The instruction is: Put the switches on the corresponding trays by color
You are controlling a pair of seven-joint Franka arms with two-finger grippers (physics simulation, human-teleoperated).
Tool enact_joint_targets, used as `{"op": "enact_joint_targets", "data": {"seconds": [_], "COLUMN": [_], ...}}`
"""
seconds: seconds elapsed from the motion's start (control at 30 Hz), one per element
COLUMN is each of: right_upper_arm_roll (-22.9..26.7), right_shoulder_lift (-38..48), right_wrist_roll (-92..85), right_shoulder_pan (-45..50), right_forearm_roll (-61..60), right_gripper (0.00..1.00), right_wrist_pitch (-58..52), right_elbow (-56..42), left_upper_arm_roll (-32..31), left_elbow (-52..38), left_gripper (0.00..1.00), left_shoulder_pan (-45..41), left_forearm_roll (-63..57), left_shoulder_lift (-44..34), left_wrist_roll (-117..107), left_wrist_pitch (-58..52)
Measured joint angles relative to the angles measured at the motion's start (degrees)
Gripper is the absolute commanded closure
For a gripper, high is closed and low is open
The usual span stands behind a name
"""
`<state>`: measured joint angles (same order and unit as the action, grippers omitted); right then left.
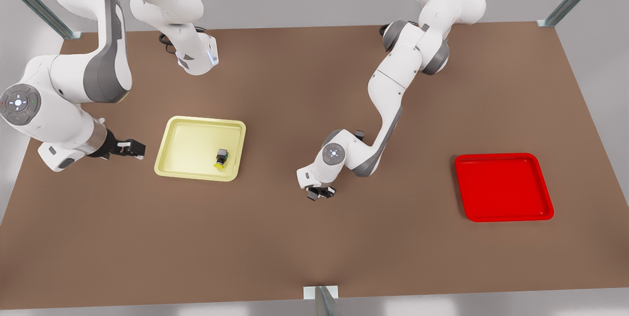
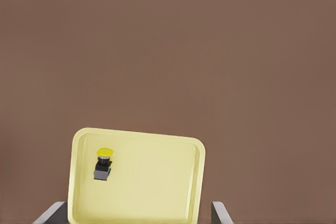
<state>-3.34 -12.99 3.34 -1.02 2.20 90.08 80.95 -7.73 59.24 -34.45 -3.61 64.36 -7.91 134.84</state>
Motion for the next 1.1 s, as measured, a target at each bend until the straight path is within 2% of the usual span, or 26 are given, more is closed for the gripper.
{"op": "enact_joint_targets", "data": {"seconds": [0.63,0.93,1.07,1.1], "right_upper_arm_roll": [0.00,0.00,0.00,0.00], "right_shoulder_lift": [-0.28,-0.28,-0.28,-0.37], "right_wrist_roll": [0.00,0.00,0.00,0.00], "right_shoulder_pan": [-0.17,-0.14,-0.12,-0.12], "right_forearm_roll": [0.00,0.00,0.00,0.00], "right_gripper": [0.00,0.00,0.00,0.00], "right_wrist_pitch": [0.00,-0.08,0.00,0.00], "right_elbow": [-0.04,0.00,0.00,0.00], "left_upper_arm_roll": [0.00,0.01,0.41,0.67], "left_elbow": [0.09,0.09,0.25,3.25], "left_gripper": [0.50,0.45,0.46,0.45], "left_shoulder_pan": [0.00,0.00,0.18,0.41], "left_forearm_roll": [-1.17,-3.69,-5.05,-5.31], "left_shoulder_lift": [0.06,0.00,-5.11,-8.29], "left_wrist_roll": [0.06,-0.07,0.58,0.86], "left_wrist_pitch": [-0.09,-0.04,-7.33,-9.82]}}
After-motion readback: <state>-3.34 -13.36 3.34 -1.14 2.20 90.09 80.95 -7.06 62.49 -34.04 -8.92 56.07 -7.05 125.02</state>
